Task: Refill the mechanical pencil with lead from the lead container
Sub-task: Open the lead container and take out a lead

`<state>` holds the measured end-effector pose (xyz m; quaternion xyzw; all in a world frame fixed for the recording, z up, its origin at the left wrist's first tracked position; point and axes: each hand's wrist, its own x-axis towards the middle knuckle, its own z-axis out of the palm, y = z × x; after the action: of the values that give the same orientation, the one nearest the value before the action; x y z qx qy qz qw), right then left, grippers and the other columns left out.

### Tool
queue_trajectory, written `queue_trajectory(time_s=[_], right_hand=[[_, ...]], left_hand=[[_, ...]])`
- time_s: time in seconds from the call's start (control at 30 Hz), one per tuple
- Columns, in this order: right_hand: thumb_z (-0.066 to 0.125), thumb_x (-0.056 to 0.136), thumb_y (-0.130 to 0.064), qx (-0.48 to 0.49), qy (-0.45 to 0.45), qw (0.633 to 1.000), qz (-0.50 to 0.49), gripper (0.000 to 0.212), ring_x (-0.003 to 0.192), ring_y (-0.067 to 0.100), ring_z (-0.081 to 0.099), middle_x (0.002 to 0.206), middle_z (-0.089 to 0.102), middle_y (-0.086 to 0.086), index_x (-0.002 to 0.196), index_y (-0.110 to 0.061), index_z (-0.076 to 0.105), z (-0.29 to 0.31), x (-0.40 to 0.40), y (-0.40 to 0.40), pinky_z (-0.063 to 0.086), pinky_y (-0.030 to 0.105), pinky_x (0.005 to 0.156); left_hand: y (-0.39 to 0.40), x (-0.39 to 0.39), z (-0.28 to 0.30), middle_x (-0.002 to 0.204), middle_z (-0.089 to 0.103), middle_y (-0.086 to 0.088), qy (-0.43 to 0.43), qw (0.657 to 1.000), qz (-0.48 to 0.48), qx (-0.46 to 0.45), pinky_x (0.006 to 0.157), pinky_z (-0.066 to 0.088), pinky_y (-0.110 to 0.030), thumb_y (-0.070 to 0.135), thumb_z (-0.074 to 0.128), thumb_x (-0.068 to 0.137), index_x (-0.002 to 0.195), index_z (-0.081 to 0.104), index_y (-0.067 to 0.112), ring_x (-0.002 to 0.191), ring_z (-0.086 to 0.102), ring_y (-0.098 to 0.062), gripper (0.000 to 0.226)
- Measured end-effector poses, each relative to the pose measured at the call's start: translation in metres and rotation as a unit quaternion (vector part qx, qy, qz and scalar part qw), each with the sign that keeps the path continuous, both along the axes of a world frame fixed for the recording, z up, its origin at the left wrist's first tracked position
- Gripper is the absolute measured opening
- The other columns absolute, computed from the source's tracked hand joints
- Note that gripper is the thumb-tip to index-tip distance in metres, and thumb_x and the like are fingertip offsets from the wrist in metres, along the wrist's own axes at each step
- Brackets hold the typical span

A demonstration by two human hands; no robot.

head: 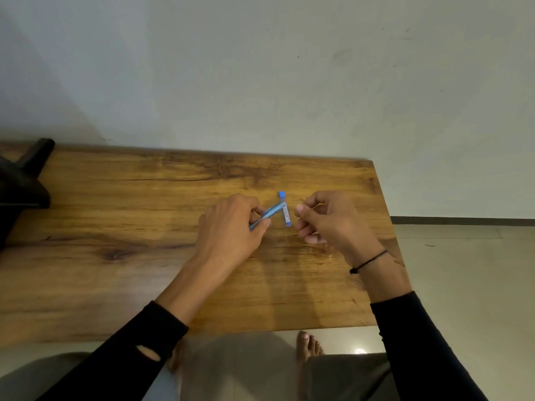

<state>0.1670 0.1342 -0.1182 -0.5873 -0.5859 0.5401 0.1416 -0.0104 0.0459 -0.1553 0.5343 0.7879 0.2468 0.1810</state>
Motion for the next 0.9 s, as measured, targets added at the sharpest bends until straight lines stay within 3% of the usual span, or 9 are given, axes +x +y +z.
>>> queue_trajectory(time_s=[0.1, 0.17, 0.37, 0.47, 0.6, 0.7, 0.8, 0.9], right_hand=[[0.071, 0.101, -0.023, 0.106, -0.116, 0.987, 0.038, 0.016, 0.080, 0.031, 0.078, 0.085, 0.077, 0.012, 0.102, -0.007, 0.068, -0.005, -0.006, -0.002, 0.068, 0.049, 0.075], [0.071, 0.100, -0.024, 0.133, -0.135, 0.981, 0.049, 0.015, 0.088, 0.035, 0.076, 0.093, 0.077, 0.014, 0.098, -0.009, 0.067, -0.006, -0.006, -0.002, 0.065, 0.055, 0.082], [0.071, 0.098, -0.027, 0.173, -0.186, 0.965, 0.068, 0.014, 0.087, 0.032, 0.074, 0.090, 0.075, 0.008, 0.094, -0.015, 0.067, -0.013, -0.012, -0.005, 0.063, 0.046, 0.079], [0.070, 0.098, -0.034, 0.222, -0.258, 0.936, 0.092, 0.021, 0.095, 0.036, 0.070, 0.101, 0.071, 0.010, 0.098, -0.013, 0.065, -0.017, -0.023, -0.013, 0.054, 0.040, 0.072], [0.070, 0.098, -0.034, 0.289, -0.345, 0.887, 0.104, 0.021, 0.099, 0.038, 0.071, 0.108, 0.068, 0.010, 0.099, -0.017, 0.057, -0.025, -0.044, -0.027, 0.039, 0.038, 0.067], [0.071, 0.096, -0.025, 0.293, -0.348, 0.886, 0.091, 0.023, 0.093, 0.038, 0.070, 0.102, 0.068, 0.010, 0.088, -0.019, 0.050, -0.029, -0.046, -0.027, 0.038, 0.036, 0.064], [0.075, 0.087, -0.032, 0.259, -0.308, 0.914, 0.060, 0.040, 0.065, 0.029, 0.057, 0.074, 0.058, 0.004, 0.070, -0.015, 0.044, -0.025, -0.037, -0.020, 0.029, 0.032, 0.051], [0.077, 0.079, -0.031, 0.274, -0.191, 0.942, 0.021, 0.031, 0.054, 0.020, 0.061, 0.057, 0.063, 0.000, 0.061, -0.011, 0.061, -0.014, -0.033, -0.021, 0.039, 0.030, 0.047]], left_hand=[[-0.001, 0.003, -0.004, 0.103, 0.078, 0.008, 0.053, 0.998, -0.005, -0.029, 0.074, 0.053, -0.035, 0.042, 0.078, 0.096, 0.114, 0.080, 0.029, 0.092, 0.074, -0.018, 0.022], [-0.002, 0.004, -0.007, 0.110, 0.075, 0.004, 0.072, 0.996, -0.011, -0.041, 0.076, 0.056, -0.038, 0.042, 0.077, 0.097, 0.117, 0.078, 0.027, 0.095, 0.073, -0.020, 0.025], [-0.001, 0.006, -0.010, 0.114, 0.065, 0.001, 0.148, 0.987, -0.021, -0.056, 0.072, 0.044, -0.035, 0.050, 0.072, 0.098, 0.134, 0.070, 0.023, 0.098, 0.069, -0.024, 0.045], [0.000, 0.007, -0.011, 0.118, 0.066, 0.000, 0.155, 0.986, -0.015, -0.056, 0.071, 0.039, -0.035, 0.054, 0.070, 0.098, 0.137, 0.068, 0.025, 0.102, 0.070, -0.025, 0.049], [-0.001, 0.004, -0.011, 0.113, 0.068, 0.002, 0.134, 0.990, -0.010, -0.042, 0.069, 0.045, -0.035, 0.059, 0.073, 0.094, 0.127, 0.073, 0.024, 0.098, 0.072, -0.027, 0.048], [0.003, -0.004, -0.007, 0.100, 0.074, 0.010, 0.060, 0.998, 0.010, 0.012, 0.066, 0.043, -0.031, 0.054, 0.075, 0.092, 0.116, 0.079, 0.027, 0.091, 0.073, -0.017, 0.036], [0.009, -0.014, -0.001, 0.080, 0.075, 0.016, -0.079, 0.996, 0.030, 0.028, 0.066, 0.054, -0.024, 0.050, 0.075, 0.095, 0.105, 0.084, 0.027, 0.076, 0.072, -0.001, 0.028], [0.013, -0.015, 0.001, 0.083, 0.082, 0.004, -0.270, 0.961, 0.056, 0.023, 0.070, 0.066, -0.034, 0.046, 0.070, 0.101, 0.099, 0.086, 0.022, 0.079, 0.079, -0.012, 0.029]])
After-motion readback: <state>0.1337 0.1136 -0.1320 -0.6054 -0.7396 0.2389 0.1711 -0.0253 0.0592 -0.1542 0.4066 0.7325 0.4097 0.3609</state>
